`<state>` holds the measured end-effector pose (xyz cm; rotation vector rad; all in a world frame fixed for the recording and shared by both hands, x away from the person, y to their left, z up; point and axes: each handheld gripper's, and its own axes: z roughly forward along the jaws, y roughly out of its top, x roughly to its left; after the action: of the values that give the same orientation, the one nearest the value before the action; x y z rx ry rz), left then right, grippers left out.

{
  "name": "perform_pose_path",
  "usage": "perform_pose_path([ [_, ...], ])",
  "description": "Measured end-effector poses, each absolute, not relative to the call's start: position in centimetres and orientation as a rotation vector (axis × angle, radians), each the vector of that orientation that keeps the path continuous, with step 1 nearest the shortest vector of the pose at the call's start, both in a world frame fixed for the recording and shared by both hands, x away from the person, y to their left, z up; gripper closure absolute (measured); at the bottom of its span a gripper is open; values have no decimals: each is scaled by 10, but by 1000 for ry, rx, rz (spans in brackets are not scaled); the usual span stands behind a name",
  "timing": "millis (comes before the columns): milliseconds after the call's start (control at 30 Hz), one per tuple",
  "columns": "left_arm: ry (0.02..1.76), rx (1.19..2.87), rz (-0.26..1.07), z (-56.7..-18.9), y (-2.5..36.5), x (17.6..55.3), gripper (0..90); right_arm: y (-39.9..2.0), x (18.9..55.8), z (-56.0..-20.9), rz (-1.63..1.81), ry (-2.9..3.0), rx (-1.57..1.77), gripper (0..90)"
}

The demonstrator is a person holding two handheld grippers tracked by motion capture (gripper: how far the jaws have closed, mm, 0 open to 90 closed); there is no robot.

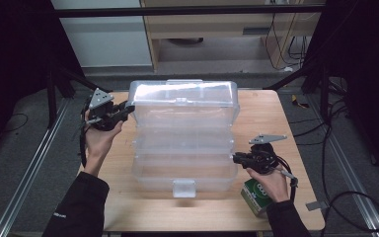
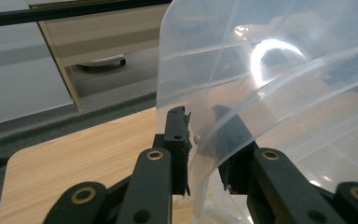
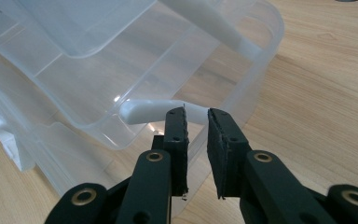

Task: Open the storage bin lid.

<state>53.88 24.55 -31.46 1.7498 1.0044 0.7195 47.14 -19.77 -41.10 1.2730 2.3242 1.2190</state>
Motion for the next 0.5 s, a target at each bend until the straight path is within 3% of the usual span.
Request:
perform_pose_path([
  [500, 1053, 1756, 729, -307, 240, 563, 763, -198, 471, -411, 1216, 2324, 1270, 777],
])
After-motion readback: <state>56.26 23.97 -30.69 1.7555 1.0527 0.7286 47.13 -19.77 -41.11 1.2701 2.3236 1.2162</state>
